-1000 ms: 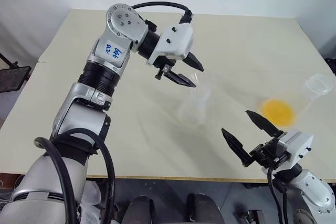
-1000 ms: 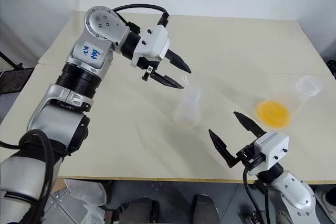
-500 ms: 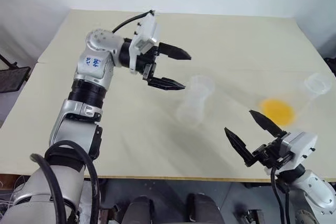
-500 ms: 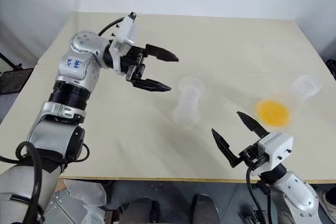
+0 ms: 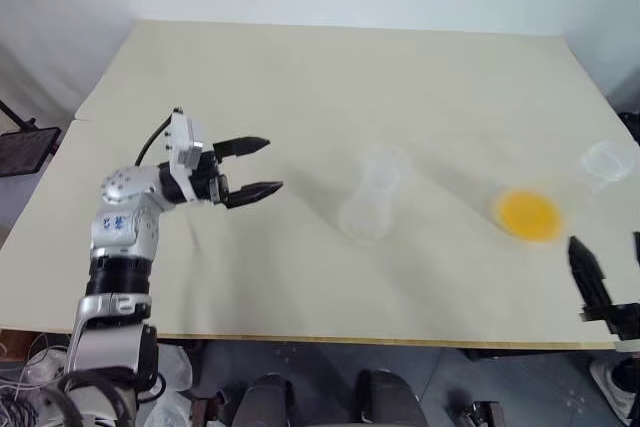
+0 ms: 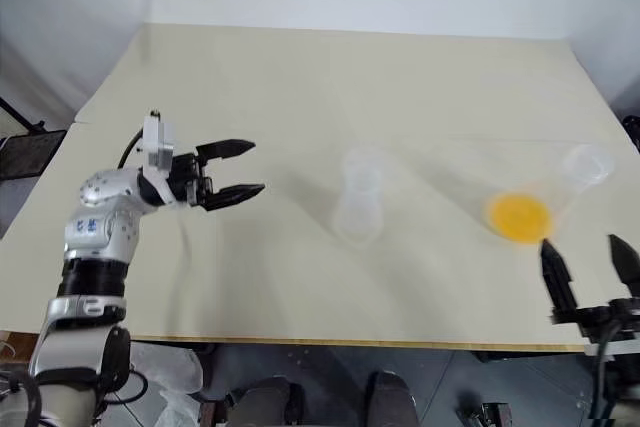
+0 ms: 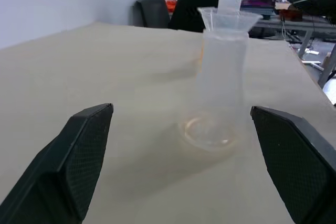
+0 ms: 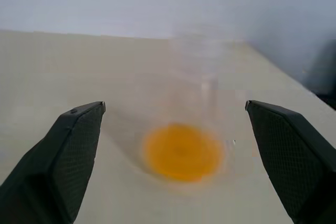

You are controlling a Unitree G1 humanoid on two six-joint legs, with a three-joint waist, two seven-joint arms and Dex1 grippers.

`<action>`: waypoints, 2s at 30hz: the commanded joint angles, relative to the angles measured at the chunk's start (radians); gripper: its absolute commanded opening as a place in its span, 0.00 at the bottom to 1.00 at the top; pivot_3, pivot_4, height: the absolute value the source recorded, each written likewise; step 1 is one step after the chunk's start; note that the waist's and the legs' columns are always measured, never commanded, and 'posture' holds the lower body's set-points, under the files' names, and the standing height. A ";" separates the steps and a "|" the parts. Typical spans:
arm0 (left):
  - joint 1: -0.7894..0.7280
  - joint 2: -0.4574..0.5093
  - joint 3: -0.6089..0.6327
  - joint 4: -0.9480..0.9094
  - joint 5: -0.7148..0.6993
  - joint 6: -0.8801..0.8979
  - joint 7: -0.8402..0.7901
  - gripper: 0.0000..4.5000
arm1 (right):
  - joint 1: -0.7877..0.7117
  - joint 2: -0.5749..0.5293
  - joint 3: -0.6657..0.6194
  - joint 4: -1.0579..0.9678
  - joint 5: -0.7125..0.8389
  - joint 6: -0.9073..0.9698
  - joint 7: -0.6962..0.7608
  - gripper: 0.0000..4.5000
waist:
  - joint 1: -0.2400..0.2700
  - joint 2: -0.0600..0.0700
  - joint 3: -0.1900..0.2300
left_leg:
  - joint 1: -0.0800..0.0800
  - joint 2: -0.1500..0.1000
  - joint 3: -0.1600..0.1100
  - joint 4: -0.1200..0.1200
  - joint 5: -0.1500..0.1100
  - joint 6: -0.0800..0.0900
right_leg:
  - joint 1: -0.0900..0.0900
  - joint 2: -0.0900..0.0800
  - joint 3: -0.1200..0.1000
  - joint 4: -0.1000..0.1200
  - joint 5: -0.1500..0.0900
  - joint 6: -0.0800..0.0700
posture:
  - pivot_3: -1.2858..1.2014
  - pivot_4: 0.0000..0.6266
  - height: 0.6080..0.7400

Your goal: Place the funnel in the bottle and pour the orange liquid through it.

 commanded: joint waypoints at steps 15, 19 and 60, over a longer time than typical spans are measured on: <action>0.142 0.013 0.034 -0.353 -0.133 0.155 0.157 0.99 | -0.267 -0.237 0.022 0.132 0.047 0.304 -0.114 1.00 | 0.006 0.004 -0.002 | 0.007 0.000 0.007 -0.003 0.000 0.000 | 0.001 0.000 0.009 0.000 0.000 0.000 | 0.52 0.24 1.00; 0.161 0.020 0.040 -0.397 -0.148 0.176 0.177 0.99 | -0.404 -0.268 0.074 0.228 0.015 0.322 -0.090 1.00 | 0.001 0.004 -0.002 | 0.007 -0.001 0.008 -0.002 -0.001 0.001 | 0.002 0.000 0.010 -0.001 0.000 0.000 | 0.52 0.24 1.00; 0.168 -0.012 0.021 -0.440 -0.162 0.142 0.232 1.00 | -0.789 -0.260 0.167 0.592 -0.130 0.195 0.035 0.55 | -0.002 0.005 -0.002 | 0.007 0.000 0.010 -0.003 -0.001 0.001 | 0.000 0.000 0.011 -0.001 0.000 0.000 | 0.52 0.24 1.00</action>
